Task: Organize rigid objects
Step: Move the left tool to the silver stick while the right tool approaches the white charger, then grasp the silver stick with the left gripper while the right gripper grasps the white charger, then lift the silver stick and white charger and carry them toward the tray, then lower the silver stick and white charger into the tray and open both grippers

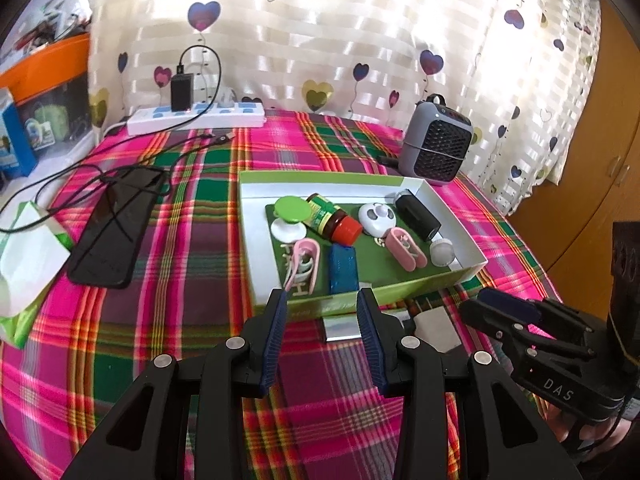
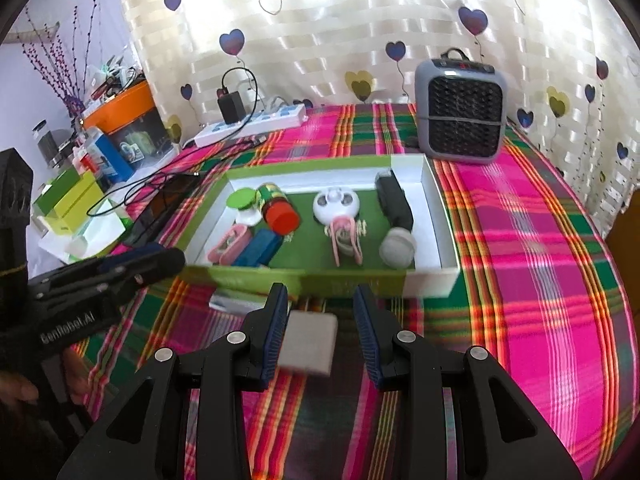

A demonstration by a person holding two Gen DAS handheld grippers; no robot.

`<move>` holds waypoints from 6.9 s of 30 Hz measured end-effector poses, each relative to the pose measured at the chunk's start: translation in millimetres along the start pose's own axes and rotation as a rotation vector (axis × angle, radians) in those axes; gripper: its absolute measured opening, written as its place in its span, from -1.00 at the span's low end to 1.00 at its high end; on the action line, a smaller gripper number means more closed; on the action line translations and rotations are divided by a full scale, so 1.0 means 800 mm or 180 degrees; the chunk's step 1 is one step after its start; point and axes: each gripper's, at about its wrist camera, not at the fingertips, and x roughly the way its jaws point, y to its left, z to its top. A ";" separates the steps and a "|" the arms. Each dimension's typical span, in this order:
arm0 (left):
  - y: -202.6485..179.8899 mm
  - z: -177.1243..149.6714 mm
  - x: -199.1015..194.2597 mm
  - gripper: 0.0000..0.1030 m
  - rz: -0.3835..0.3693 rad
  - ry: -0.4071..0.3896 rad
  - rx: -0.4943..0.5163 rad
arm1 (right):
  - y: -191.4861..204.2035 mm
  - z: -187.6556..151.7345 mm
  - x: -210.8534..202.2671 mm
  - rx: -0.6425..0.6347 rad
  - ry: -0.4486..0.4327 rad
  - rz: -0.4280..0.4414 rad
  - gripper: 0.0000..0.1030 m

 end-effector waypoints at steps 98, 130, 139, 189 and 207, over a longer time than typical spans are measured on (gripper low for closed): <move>-0.086 -0.026 0.068 -0.31 -0.0390 0.0583 0.0790 | -0.056 -0.056 -0.009 0.0021 0.0244 -0.0395 -0.32; -0.122 -0.019 0.099 -0.48 -0.0247 0.0653 0.1175 | -0.063 -0.050 0.000 0.0004 0.0262 -0.0343 -0.32; -0.125 -0.019 0.098 -0.55 -0.0262 0.0658 0.1197 | -0.063 -0.049 0.000 0.0010 0.0262 -0.0335 -0.32; -0.109 -0.007 0.020 -0.57 -0.0328 0.0207 0.0945 | -0.043 -0.031 -0.040 -0.0042 -0.0085 -0.0334 -0.33; -0.071 0.032 0.019 -0.57 -0.0161 0.0043 0.0705 | -0.025 0.022 -0.034 -0.0209 -0.0259 -0.0235 -0.33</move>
